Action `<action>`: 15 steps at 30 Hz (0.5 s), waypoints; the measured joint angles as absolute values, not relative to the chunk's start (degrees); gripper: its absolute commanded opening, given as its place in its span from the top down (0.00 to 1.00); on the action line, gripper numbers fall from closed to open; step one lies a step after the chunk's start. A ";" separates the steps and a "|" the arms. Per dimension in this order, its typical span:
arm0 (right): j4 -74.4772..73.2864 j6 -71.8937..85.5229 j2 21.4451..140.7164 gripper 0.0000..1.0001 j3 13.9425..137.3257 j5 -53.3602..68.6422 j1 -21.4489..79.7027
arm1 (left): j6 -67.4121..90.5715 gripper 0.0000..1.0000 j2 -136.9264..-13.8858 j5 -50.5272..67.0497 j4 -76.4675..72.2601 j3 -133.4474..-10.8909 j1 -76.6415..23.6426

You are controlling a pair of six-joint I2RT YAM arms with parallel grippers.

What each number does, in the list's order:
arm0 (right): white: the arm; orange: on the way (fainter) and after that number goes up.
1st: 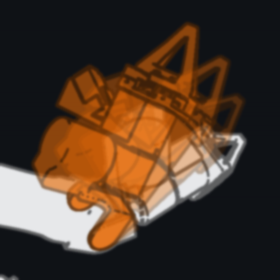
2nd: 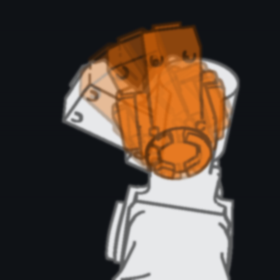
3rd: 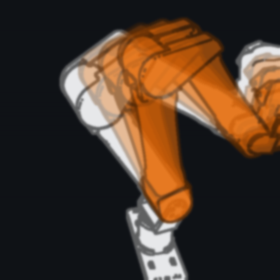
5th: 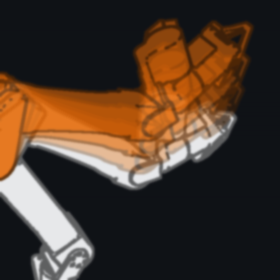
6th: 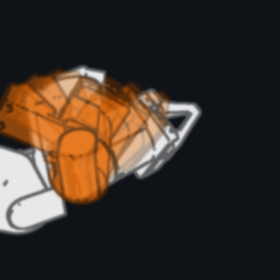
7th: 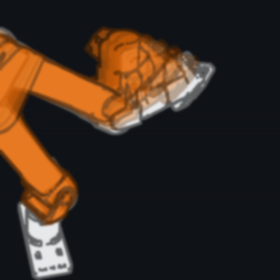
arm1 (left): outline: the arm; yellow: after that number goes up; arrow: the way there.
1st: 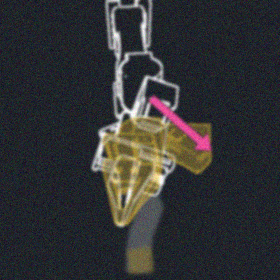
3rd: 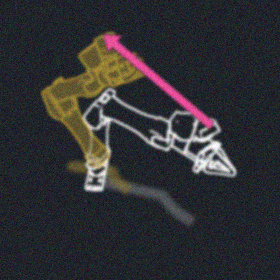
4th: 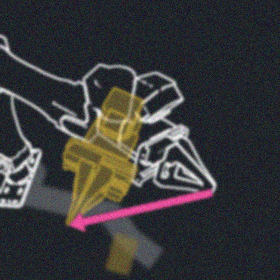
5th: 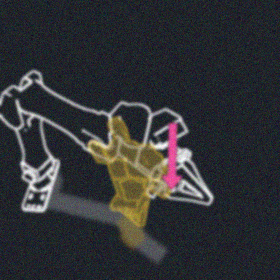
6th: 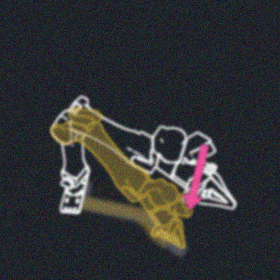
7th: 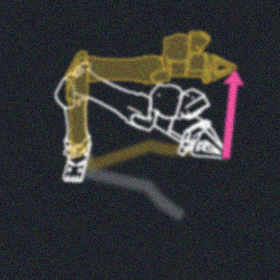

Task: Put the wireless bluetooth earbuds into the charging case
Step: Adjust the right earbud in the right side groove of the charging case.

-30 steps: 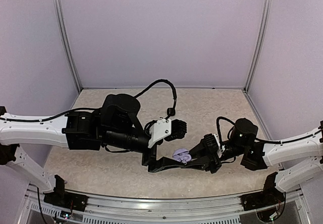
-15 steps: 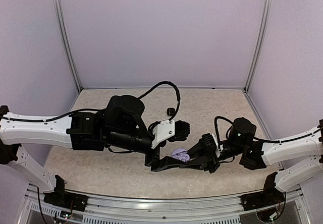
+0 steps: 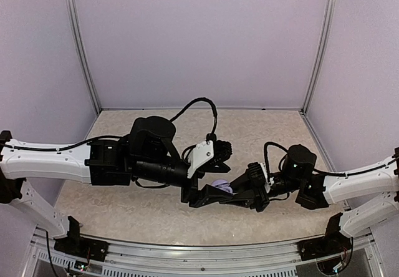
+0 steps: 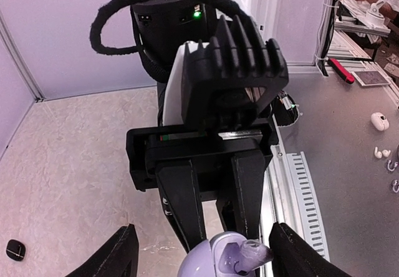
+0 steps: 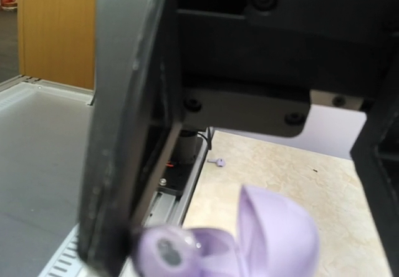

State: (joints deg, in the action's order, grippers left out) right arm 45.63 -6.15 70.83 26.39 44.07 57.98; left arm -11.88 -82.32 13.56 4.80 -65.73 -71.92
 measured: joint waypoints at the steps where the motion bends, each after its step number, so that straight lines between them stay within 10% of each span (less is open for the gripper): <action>1: 45.63 -6.15 70.81 1.00 26.39 43.86 57.98 | -11.51 0.29 -82.32 13.54 4.29 -65.54 -71.83; 15: 46.24 -6.07 68.40 1.00 25.39 39.59 58.24 | -6.68 0.16 -81.30 13.93 -0.47 -62.61 -70.76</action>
